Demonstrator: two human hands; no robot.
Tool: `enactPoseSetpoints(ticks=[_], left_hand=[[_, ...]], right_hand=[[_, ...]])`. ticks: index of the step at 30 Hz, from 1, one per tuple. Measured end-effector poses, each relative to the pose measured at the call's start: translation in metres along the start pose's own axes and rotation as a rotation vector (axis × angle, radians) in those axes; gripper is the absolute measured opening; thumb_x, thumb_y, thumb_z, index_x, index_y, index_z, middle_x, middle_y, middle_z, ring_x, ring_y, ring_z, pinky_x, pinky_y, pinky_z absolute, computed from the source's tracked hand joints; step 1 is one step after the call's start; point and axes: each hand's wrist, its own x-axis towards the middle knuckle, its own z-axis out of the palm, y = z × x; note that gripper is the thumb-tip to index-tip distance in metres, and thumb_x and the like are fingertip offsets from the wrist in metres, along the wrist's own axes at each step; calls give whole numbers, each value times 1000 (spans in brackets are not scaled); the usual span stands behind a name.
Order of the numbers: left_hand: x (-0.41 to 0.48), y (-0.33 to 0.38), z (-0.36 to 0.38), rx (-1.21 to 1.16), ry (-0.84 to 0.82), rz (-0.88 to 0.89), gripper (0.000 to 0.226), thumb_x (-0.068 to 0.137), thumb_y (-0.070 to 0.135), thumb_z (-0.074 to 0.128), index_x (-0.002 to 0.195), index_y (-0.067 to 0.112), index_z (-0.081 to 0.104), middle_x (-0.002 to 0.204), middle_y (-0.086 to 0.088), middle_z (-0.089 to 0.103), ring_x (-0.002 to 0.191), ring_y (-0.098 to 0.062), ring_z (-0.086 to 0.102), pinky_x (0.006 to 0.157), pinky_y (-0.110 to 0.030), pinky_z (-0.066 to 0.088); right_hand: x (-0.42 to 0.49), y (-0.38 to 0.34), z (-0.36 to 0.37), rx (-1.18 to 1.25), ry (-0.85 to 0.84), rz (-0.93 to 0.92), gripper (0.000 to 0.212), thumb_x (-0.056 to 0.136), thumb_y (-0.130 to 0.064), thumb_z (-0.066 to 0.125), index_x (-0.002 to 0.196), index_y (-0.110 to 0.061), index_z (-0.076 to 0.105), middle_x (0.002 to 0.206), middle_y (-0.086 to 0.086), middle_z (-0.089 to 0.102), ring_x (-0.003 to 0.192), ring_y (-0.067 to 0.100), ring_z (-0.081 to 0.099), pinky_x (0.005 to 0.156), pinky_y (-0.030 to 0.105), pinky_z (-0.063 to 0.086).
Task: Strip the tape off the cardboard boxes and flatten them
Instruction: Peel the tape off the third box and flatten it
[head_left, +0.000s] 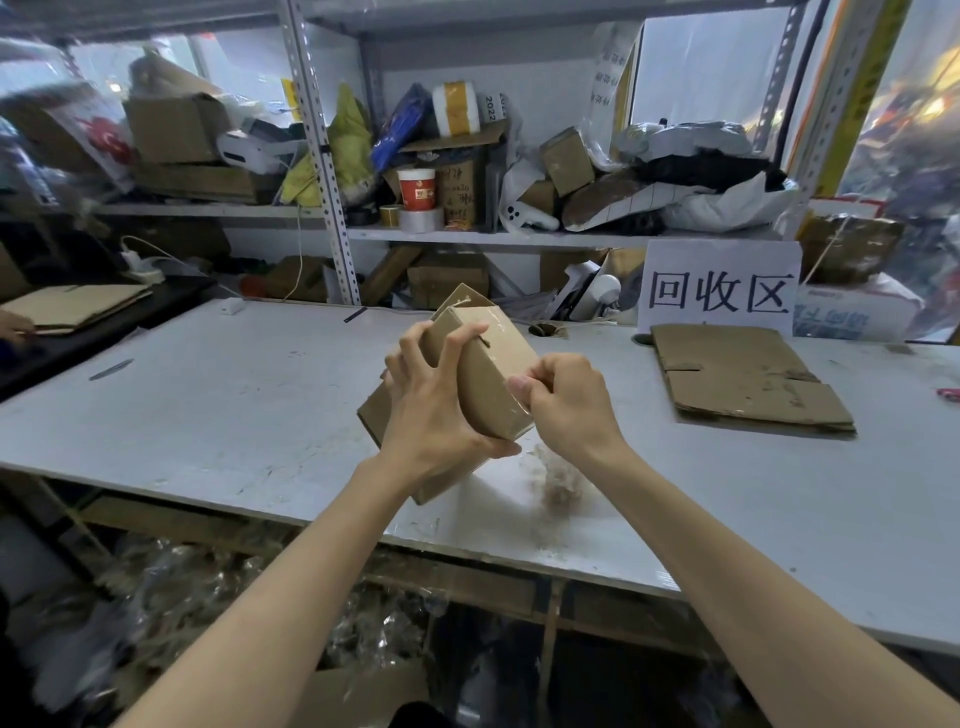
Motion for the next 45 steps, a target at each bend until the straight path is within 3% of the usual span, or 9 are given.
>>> enactPoseSetpoints(ticks=[6,10,13,17,20,29,33,36,45], left_hand=[[4,-7,-4,-41,23,-64,113,38,62,84,135,49,28,134,6,16,113,-14,17,98,-46,42],[3,-9,-4,-56,11,-34,112,40,60,85,136,49,28,135,8,16,114,-12,15,95,-41,41],[4,-13,-4,-70,14,-55,110,43,61,83,136,48,27,136,8,15,116,-11,14,91,-36,39],[3,-17,-7,-97,1,-53,109,43,63,81,135,50,26,136,8,15,116,-11,15,89,-34,36],[2,-18,-8,-113,-11,-35,110,42,62,83,135,51,27,135,8,16,116,-13,17,92,-34,35],[3,-17,-9,-95,-5,-87,108,41,71,77,134,48,28,136,2,20,119,-19,24,90,-33,40],[3,-14,-6,-95,10,-87,107,43,64,82,134,44,30,137,2,18,117,-18,21,94,-34,40],[2,-7,-4,-70,6,-87,106,40,63,82,131,48,29,134,6,18,114,-17,21,91,-42,46],[3,3,-1,-18,11,-95,106,41,61,82,132,49,29,135,3,19,119,-25,27,91,-51,48]], right_hand=[[-2,1,-2,-20,-49,-80,21,98,-16,44,77,-16,43,85,5,53,78,20,46,58,28,33],[1,6,-8,85,-31,-132,5,93,-13,55,97,-11,54,99,5,59,85,18,54,73,29,45],[-2,13,-7,7,-32,-262,21,88,-11,65,109,-15,67,108,-3,63,99,12,49,79,9,37],[-5,18,-10,-2,-4,-371,12,75,-15,79,86,-12,74,91,-1,68,90,16,58,77,23,46],[-1,19,-14,17,-54,-413,14,70,-11,82,74,-6,70,80,-2,66,78,16,59,70,16,46],[-7,18,-5,76,60,-404,13,72,-11,82,77,-7,70,86,0,66,82,10,58,67,27,51],[-5,9,-9,138,158,-224,56,65,-32,86,115,-15,67,96,-5,64,88,8,60,74,16,50],[-2,0,-9,-6,53,-160,39,67,-42,81,98,-19,74,88,-7,69,85,10,63,73,25,51],[0,-11,-1,9,48,-76,13,77,-11,76,71,-16,66,80,6,67,84,23,61,72,38,52]])
